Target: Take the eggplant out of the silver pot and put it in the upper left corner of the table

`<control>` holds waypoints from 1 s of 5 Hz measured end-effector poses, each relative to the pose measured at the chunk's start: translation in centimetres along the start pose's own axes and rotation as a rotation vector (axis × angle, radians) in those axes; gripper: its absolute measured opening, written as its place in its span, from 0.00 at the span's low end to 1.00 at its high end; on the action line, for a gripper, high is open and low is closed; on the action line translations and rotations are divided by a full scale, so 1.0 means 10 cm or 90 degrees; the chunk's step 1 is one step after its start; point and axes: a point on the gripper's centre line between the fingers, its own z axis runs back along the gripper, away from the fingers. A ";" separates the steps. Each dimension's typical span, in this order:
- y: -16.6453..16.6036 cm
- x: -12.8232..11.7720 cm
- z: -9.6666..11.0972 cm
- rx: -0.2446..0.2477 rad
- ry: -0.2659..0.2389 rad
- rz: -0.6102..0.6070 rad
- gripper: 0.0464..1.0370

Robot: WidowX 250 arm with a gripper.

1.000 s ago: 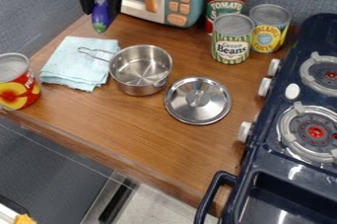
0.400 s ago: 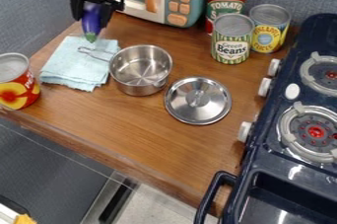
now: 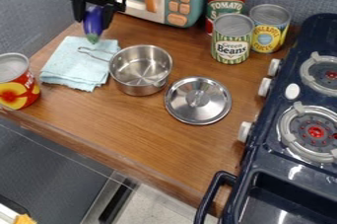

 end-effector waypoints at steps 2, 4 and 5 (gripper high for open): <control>-0.02 -0.02 0.00 -0.008 0.008 -0.006 0.97; -0.02 -0.11 0.11 -0.063 0.003 -0.020 0.96; -0.03 -0.28 0.49 -0.099 -0.029 -0.041 0.96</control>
